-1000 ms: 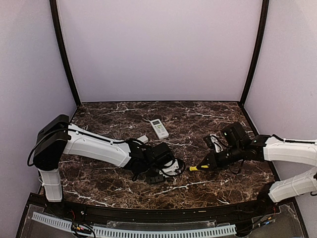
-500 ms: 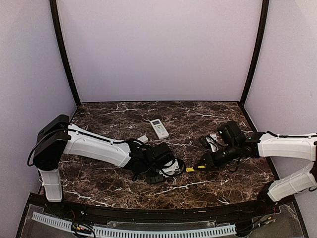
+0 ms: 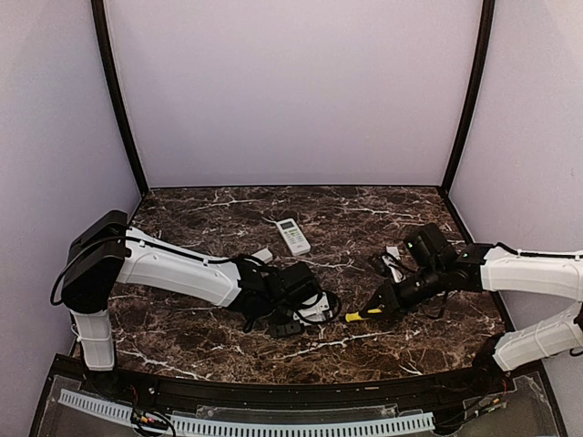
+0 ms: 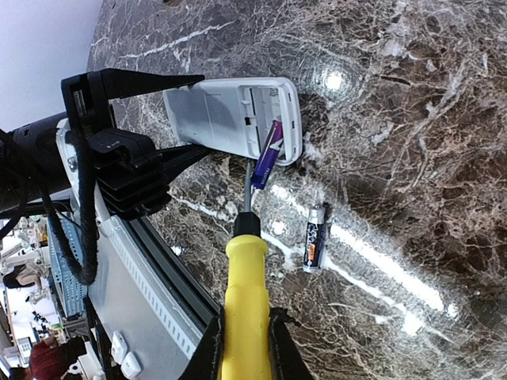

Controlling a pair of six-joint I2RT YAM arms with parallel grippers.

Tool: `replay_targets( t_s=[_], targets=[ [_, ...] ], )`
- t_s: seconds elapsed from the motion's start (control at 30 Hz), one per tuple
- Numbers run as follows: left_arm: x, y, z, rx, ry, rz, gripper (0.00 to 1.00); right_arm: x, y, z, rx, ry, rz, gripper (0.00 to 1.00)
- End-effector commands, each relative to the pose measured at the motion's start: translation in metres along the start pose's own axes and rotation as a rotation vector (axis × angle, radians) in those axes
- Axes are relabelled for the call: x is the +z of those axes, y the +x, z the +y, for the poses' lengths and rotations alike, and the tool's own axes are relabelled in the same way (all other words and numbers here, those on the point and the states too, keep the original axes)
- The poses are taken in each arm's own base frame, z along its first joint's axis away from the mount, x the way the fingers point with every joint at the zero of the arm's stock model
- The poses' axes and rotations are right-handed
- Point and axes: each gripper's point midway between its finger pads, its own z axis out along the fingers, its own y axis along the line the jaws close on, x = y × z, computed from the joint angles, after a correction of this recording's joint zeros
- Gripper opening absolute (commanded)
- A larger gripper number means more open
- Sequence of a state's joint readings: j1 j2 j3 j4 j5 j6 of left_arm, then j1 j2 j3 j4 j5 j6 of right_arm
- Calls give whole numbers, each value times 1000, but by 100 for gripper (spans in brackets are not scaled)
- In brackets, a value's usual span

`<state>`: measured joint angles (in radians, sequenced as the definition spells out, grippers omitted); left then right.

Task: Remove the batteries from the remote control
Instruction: Remove the battery from the remote control without the battery cover.

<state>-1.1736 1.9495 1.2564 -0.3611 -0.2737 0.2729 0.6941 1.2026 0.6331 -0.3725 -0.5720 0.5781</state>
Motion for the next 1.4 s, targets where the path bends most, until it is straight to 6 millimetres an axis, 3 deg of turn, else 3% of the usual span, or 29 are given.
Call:
replay_targets(
  t_s=[0.0, 0.43, 0.7, 1.13, 1.37],
  targets=[
    [14, 28, -6, 20, 11, 109, 29, -2, 7, -4, 7, 22, 6, 0],
    [12, 27, -3, 18, -3, 114, 29, -15, 11, 2, 25, 13, -23, 0],
    [12, 27, -3, 20, -2, 112, 29, -24, -12, 19, -22, 3, -85, 0],
    [13, 27, -2, 21, -8, 115, 29, -5, -43, 2, -27, 121, -89, 0],
    [14, 28, -3, 22, -4, 118, 29, 1, -52, 4, -40, 115, -88, 0]
  ],
)
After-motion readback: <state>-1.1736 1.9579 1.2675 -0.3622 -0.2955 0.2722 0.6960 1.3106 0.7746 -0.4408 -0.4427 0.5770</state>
